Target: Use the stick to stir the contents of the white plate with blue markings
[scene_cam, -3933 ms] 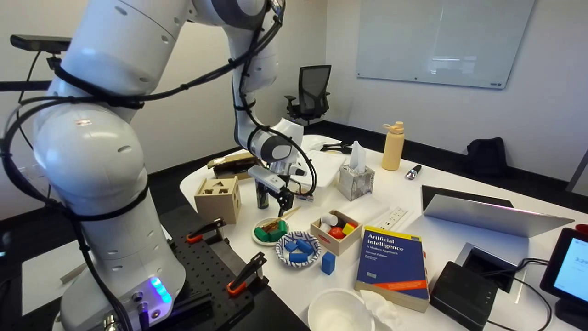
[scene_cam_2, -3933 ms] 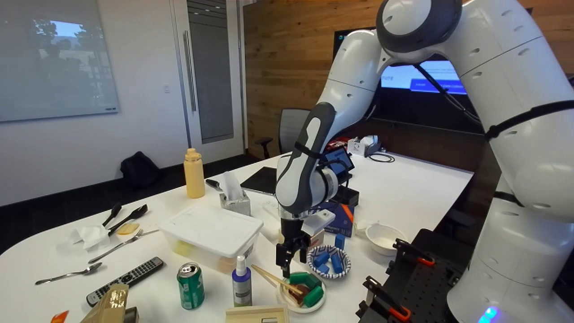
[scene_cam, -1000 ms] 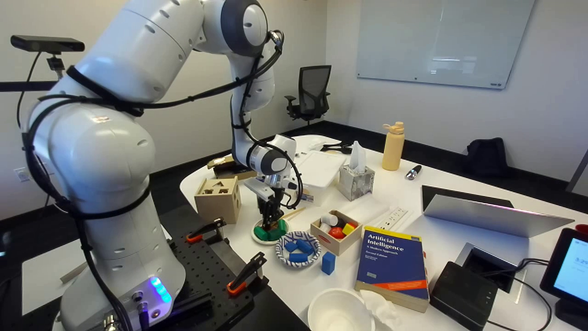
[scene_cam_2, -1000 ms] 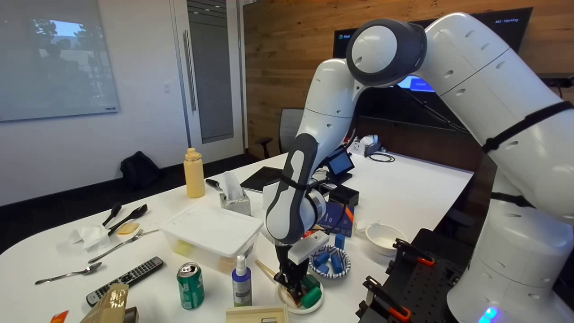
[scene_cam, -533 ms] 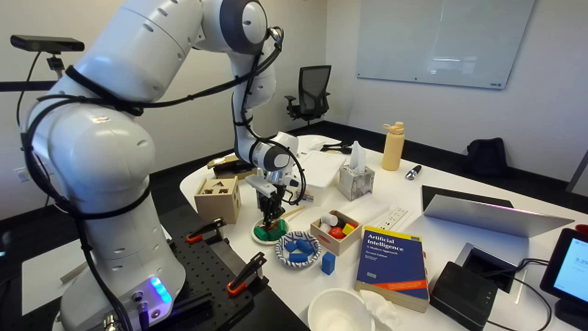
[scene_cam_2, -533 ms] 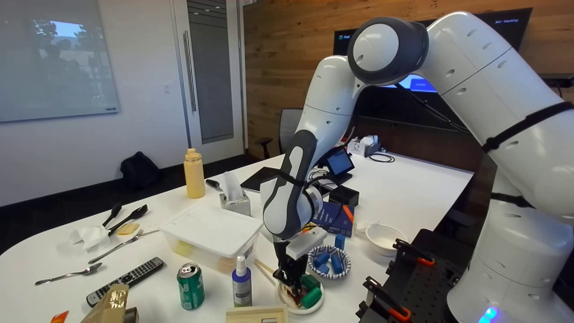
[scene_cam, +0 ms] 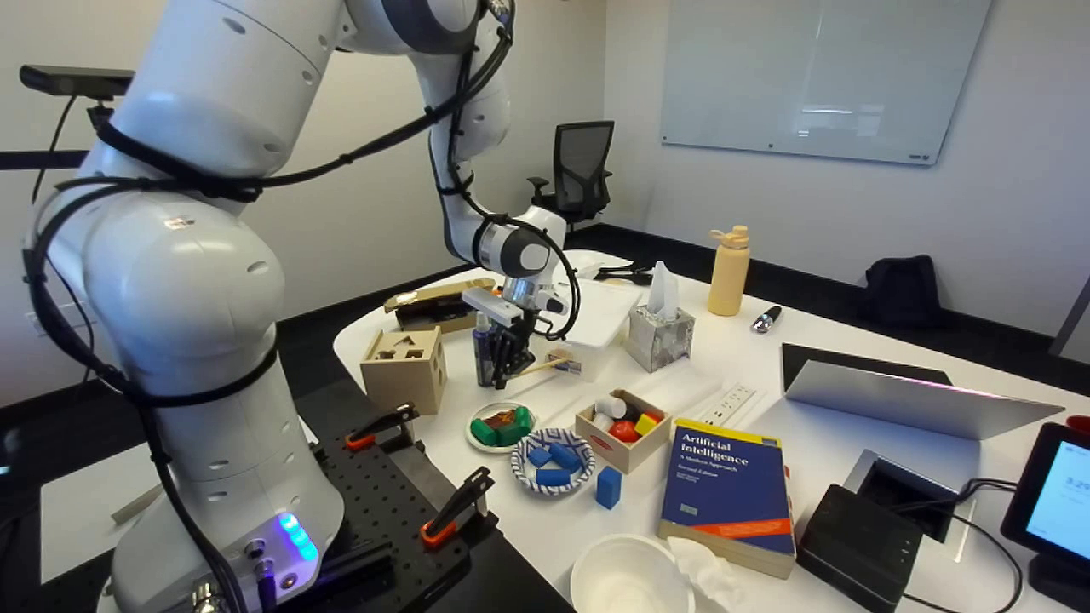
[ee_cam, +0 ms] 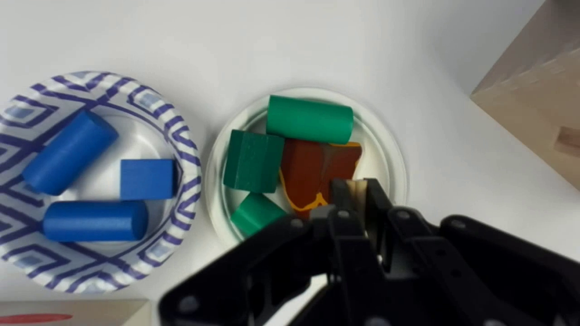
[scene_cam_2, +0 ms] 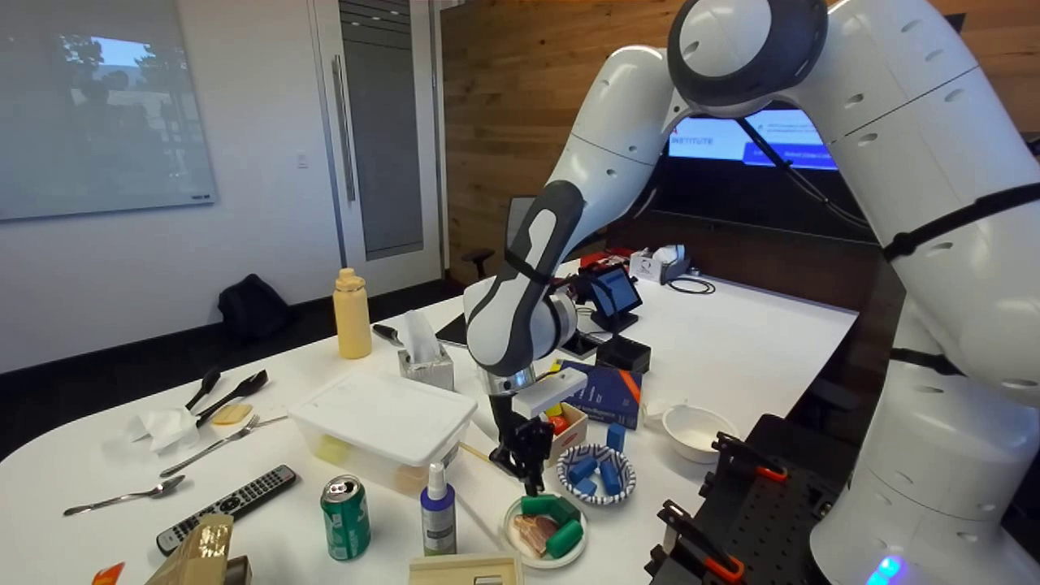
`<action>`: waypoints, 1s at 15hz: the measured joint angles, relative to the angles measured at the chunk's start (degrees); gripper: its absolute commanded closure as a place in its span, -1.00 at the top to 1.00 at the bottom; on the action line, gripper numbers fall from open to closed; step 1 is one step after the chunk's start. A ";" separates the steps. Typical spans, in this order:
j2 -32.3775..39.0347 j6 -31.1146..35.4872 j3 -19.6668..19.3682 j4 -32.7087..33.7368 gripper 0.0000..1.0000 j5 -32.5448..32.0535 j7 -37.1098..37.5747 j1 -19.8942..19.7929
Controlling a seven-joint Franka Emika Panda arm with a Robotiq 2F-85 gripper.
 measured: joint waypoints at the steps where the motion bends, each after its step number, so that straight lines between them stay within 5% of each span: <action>1: -1.16 -2.01 0.10 -0.02 -0.94 0.10 -0.11 -0.57; 15: -7.51 -33.00 -1.77 -4.06 -0.94 15.89 -14.88 -17.09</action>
